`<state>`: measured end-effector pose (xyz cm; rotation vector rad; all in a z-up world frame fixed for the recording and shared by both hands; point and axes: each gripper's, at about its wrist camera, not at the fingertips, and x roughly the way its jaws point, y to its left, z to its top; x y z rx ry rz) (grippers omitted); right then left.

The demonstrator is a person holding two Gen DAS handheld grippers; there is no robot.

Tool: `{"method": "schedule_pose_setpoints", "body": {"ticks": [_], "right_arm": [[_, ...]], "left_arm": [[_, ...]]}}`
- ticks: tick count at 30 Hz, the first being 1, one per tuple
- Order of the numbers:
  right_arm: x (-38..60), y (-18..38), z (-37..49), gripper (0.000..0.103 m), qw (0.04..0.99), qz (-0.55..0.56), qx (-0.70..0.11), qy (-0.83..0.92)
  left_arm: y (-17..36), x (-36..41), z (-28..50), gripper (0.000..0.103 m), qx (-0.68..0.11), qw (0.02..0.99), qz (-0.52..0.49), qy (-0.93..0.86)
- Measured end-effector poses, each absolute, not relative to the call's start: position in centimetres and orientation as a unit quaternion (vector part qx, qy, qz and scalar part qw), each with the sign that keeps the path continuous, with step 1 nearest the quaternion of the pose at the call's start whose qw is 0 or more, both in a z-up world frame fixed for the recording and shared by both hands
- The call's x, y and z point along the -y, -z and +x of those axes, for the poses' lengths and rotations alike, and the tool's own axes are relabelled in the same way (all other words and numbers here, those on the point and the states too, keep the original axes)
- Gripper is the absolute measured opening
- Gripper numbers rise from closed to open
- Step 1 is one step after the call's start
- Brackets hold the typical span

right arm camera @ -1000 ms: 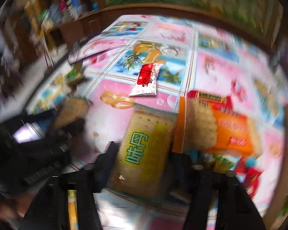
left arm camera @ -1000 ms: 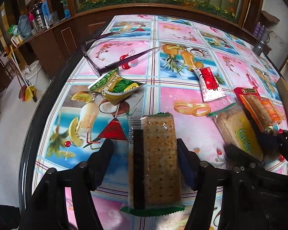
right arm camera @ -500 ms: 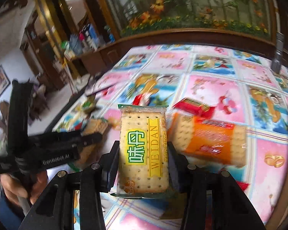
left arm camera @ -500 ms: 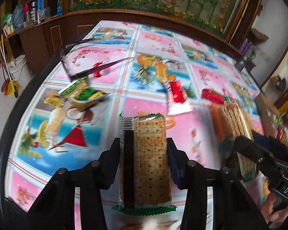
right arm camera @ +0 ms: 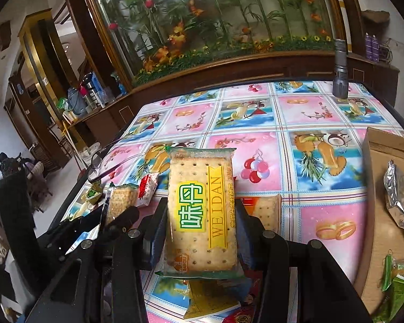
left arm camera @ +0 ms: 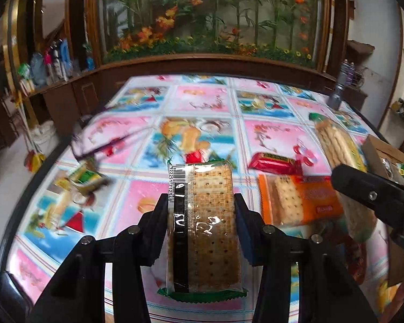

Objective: Organize snacks
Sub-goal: 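Carry the clear cracker pack and WEIDAN cracker pack over the cardboard box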

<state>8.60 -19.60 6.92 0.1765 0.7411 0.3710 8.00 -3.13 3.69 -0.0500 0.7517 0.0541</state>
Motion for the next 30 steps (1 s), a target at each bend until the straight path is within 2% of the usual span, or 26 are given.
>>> {"method": "schedule_pose_setpoints", "body": {"ticks": [30], "right_arm": [[20.5, -7.3, 7.9, 0.050, 0.914, 0.099, -0.344, -0.190]], "left_arm": [[-5.1, 3.2, 6.3, 0.045, -0.316, 0.947, 0.014, -0.057]]}}
